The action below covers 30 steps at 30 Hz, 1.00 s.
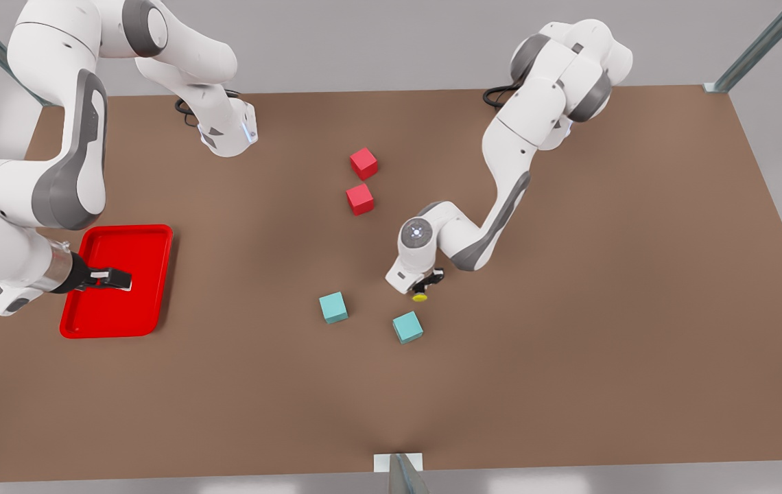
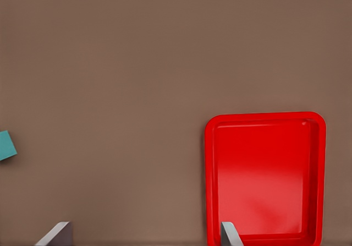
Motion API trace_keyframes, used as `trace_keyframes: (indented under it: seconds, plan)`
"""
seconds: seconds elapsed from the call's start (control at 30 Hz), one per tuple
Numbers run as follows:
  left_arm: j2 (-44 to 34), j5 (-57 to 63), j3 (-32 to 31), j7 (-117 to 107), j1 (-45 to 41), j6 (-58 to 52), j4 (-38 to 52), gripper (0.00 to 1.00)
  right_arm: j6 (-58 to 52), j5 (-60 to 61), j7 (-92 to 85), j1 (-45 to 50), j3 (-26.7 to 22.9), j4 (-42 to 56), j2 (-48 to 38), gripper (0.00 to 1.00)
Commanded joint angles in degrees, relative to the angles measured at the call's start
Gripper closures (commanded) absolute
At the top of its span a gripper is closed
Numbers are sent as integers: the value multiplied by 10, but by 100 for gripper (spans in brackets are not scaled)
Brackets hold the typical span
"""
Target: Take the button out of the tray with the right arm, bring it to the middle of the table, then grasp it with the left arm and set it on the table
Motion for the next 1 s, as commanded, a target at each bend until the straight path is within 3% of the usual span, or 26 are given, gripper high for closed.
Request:
trace_keyframes:
  seconds: [0.0, 0.23, 0.43, 0.5, 0.57, 0.7, 0.87, 0.97]
  plan:
    - [-7, -11, -27, -1, 31, -34, 4, 72, -1, 0, -2, 0, 0, 1, -1, 0]
    - [-75, -12, -51, -3, 112, -159, 40, 67, 0, 0, -5, -1, 0, 0, 0, 0]
    - [-87, -47, -46, -154, 144, -151, 61, 67, 1, 0, -5, -1, 0, 0, 1, 0]
    - [-78, -3, -44, -248, 127, -151, 78, 67, 1, 0, -4, -1, 0, 0, 1, 0]
    - [-71, 43, 4, -343, 77, -151, 103, 67, 1, 0, -4, -1, 0, 0, 1, 0]
    - [-70, 185, 11, -509, 75, -160, 102, 67, 0, 0, -3, 0, 0, 1, 4, 0]
    - [-120, 323, 7, -683, 46, -222, -14, 67, -1, 0, -2, 2, 0, 1, 4, 0]
    - [-104, 372, 7, -785, 19, -281, -26, 67, -1, 0, -2, 2, 0, 1, 4, 0]
